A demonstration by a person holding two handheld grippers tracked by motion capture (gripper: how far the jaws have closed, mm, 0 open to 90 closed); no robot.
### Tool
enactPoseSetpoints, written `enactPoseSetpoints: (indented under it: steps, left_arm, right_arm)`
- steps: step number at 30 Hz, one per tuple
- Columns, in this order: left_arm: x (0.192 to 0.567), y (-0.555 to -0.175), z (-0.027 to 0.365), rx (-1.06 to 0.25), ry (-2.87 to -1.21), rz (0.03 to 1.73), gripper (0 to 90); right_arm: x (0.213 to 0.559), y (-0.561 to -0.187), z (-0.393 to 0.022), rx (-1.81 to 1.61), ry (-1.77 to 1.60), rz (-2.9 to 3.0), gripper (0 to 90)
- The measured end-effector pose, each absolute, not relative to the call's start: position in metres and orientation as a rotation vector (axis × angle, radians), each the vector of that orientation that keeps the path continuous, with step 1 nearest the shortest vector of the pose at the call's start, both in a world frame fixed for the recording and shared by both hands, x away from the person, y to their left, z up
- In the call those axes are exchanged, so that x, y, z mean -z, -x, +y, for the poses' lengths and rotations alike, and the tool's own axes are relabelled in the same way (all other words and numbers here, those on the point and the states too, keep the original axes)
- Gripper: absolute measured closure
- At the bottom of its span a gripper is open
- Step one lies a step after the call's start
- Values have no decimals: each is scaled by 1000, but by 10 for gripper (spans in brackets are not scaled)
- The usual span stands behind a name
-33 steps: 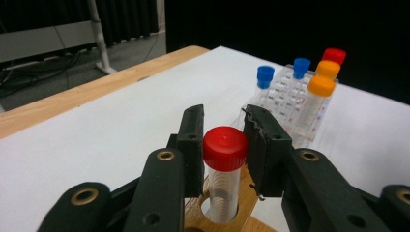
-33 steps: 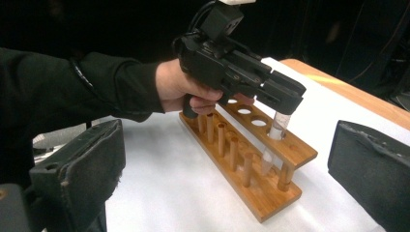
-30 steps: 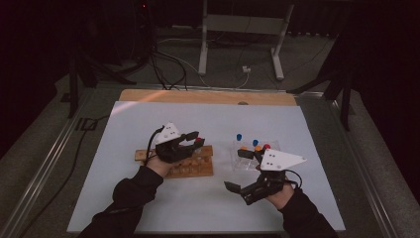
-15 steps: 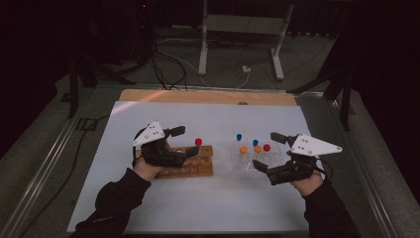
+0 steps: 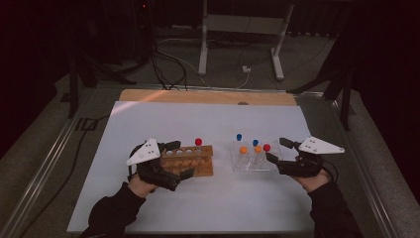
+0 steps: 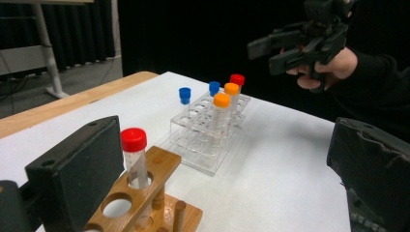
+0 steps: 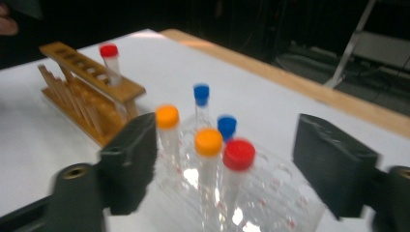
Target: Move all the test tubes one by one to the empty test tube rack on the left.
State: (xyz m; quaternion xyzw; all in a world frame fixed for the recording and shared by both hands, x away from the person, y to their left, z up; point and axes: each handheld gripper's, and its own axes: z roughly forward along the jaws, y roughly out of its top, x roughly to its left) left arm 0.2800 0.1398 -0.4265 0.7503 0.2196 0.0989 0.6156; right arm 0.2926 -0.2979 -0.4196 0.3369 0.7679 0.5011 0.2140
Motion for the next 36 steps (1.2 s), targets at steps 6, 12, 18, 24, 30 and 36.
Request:
enactPoseSetpoints:
  steps: [6,12,18,24,30,36]
  left_arm:
    - [429,-277,140,-243,-1741,493,6]
    - [430,-276,141,-236,-1737,490,6]
    - [430,-276,142,-238,-1736,493,6]
    - [430,-277,143,-238,-1732,496,6]
    - [431,-278,144,-227,-1728,500,6]
    - [432,-279,144,-217,-1727,505,6]
  right_arm:
    - [439,-299,-308,-1360,-995,2140,405]
    - [454,-304,-311,-1360,-1037,2177,503]
    - [468,-309,-304,-1342,-1045,2225,603]
    - [472,-314,-297,-1341,-1037,2242,663]
    - [475,-317,-295,-1337,-1036,2240,706]
    - [476,-317,-292,-1317,-1019,2243,744]
